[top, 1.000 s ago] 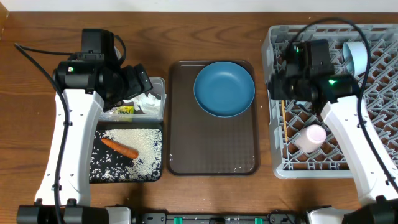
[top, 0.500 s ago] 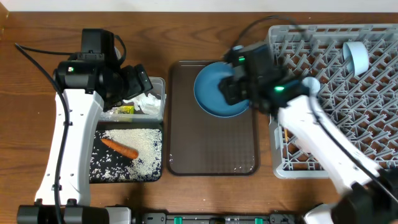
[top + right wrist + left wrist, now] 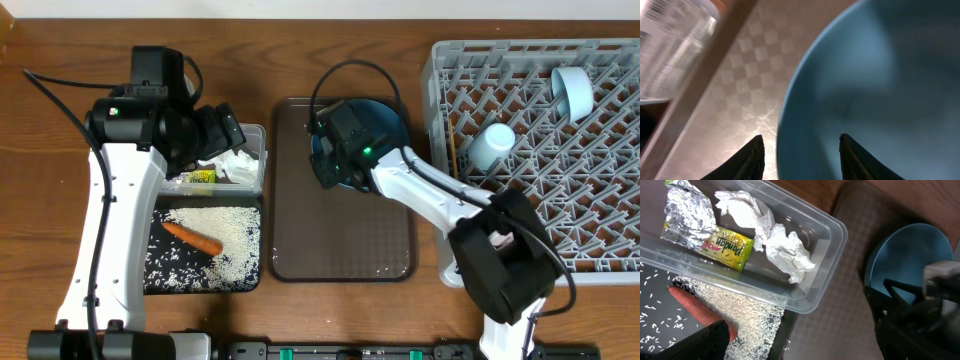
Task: Sort waste into correct bins and load items into the dishwasher rack
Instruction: 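Reach the right gripper to the blue plate and grip its rim, then lift the blue plate and carry it into the dish rack, then lower the blue plate into the rack's right side and release it, then withdraw the right gripper upward from the plate in the rack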
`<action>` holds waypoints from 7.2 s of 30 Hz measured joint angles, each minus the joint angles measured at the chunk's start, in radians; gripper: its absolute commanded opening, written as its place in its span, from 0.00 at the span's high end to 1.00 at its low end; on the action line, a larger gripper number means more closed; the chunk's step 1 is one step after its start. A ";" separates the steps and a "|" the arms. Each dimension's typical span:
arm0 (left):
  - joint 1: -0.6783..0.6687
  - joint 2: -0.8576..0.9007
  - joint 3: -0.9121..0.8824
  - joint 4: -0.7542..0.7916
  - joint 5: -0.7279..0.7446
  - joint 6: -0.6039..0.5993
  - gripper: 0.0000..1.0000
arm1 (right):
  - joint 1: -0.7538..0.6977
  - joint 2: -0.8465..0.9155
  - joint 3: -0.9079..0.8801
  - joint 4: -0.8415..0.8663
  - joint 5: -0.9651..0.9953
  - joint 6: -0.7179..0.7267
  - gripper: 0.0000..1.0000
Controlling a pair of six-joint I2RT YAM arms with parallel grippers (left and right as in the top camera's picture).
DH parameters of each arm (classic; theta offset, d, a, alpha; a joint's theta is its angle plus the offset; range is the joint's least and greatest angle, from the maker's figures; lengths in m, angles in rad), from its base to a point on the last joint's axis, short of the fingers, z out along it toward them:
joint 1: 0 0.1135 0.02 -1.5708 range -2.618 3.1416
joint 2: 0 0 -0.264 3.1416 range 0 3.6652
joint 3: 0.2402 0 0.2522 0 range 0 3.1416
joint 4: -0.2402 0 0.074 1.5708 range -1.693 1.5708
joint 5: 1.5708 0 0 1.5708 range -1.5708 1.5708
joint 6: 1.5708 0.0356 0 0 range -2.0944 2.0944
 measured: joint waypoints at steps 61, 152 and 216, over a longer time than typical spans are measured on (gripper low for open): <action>0.000 0.000 0.000 0.000 0.000 0.000 0.05 | -0.017 -0.473 0.002 -0.130 -0.233 0.094 0.99; 0.000 0.000 0.000 0.000 0.000 0.000 0.05 | -1.548 -0.469 -0.233 -0.435 -1.408 -0.277 0.99; 0.000 0.000 0.000 0.000 0.000 0.000 0.05 | -0.737 -0.491 -0.197 -0.380 -0.479 -0.111 0.01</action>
